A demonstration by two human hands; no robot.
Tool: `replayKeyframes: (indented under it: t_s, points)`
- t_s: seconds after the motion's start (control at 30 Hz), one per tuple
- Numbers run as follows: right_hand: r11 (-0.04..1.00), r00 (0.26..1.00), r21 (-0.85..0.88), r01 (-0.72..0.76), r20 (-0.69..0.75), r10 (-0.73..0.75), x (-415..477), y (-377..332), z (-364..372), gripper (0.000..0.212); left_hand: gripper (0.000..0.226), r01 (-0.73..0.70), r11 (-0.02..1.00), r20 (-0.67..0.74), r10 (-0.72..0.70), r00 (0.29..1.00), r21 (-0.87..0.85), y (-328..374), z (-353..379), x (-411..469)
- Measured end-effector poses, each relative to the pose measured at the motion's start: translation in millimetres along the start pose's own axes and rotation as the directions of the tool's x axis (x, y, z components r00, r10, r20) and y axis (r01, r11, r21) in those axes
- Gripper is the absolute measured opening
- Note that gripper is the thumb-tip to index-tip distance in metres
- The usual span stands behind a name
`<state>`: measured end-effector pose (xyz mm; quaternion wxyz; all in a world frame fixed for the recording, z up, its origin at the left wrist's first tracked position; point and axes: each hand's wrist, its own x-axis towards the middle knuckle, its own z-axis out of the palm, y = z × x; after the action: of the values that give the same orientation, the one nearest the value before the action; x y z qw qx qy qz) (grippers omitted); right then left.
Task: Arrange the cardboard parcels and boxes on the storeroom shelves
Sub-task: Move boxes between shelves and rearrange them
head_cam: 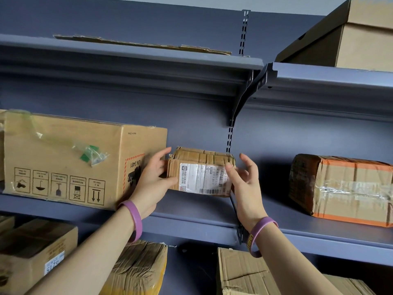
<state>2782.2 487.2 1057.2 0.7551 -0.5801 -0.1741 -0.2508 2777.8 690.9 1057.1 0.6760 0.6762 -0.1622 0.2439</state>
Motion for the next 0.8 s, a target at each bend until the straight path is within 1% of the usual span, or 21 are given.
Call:
replayKeyframes:
  t_s: [0.07, 0.2, 0.23, 0.33, 0.4, 0.5, 0.63, 0.7, 0.8]
  points:
    - [1.0, 1.0, -0.001, 0.008, 0.024, -0.008, -0.5, -0.8, 0.2, 0.032, 0.069, -0.027, 0.999, 0.014, 0.027, 1.0, 0.018, 1.7, -0.2, -0.7]
    - [1.0, 1.0, -0.002, 0.019, -0.02, -0.019, 0.9, 2.5, 1.1, 0.009, 0.041, -0.026, 0.998, 0.007, 0.027, 1.0, -0.054, 3.7, 1.3, -1.6]
    - [1.0, 1.0, -0.006, 0.011, -0.021, -0.011, 1.3, 3.5, 0.5, 0.008, 0.035, -0.028, 0.998, -0.012, 0.027, 1.0, -0.065, 3.1, 1.4, -1.1]
    - [0.999, 0.999, -0.032, 0.037, -0.02, -0.038, 3.0, 4.6, -2.1, 0.02, 0.023, -0.021, 0.998, -0.065, 0.017, 0.998, -0.056, 0.5, 1.5, 1.1]
    - [0.997, 0.999, -0.058, 0.043, -0.017, -0.044, 1.0, 2.5, -1.3, 0.03, 0.025, -0.002, 0.998, -0.073, -0.002, 0.997, -0.056, -1.1, 1.2, 1.8]
    - [0.994, 0.999, -0.108, 0.034, -0.022, -0.037, -0.6, 1.3, -1.0, 0.048, 0.036, 0.022, 0.998, -0.076, -0.027, 0.997, -0.057, -3.3, -0.2, 2.6]
    - [0.982, 1.0, -0.186, -0.021, -0.018, 0.017, -1.9, -1.0, -1.3, 0.073, 0.051, 0.05, 0.999, -0.066, -0.049, 0.997, 0.01, -4.9, -0.5, 3.6]
    - [0.973, 0.999, -0.226, -0.052, -0.008, 0.052, -2.2, -1.6, -1.5, 0.078, 0.056, 0.063, 0.997, -0.072, -0.059, 0.996, 0.045, -4.7, 0.5, 3.9]
    - [0.961, 0.996, -0.263, -0.082, 0.003, 0.085, -2.7, -2.8, -1.1, 0.077, 0.057, 0.073, 0.994, -0.076, -0.067, 0.995, 0.08, -4.3, 2.4, 3.9]
